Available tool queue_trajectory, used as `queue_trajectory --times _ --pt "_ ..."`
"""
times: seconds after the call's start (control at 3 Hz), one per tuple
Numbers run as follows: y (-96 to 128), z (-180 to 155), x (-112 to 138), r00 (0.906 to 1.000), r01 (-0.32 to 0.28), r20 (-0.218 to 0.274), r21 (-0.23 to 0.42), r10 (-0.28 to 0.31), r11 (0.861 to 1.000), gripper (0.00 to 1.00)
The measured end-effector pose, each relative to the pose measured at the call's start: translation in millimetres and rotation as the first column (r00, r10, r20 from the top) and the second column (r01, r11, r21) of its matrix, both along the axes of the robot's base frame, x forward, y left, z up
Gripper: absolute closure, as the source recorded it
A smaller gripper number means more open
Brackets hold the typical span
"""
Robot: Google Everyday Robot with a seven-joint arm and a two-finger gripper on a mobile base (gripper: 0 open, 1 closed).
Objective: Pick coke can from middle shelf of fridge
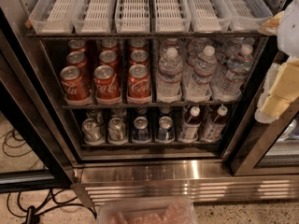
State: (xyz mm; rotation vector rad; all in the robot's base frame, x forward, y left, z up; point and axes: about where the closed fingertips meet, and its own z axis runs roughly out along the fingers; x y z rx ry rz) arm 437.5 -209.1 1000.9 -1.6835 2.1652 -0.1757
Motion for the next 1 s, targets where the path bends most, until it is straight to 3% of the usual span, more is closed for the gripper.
queue_trajectory --times 0.33,0.67,1.0 --pt "0 0 0 1.0000 0.000 0.000 0.000 0.000 1.000 0.00" --pt "6 -9 -3 0.9999 0.004 0.013 0.043 -0.005 0.999 0.00" --pt "27 -30 -13 0.9995 -0.025 0.023 0.085 0.023 0.996 0.00"
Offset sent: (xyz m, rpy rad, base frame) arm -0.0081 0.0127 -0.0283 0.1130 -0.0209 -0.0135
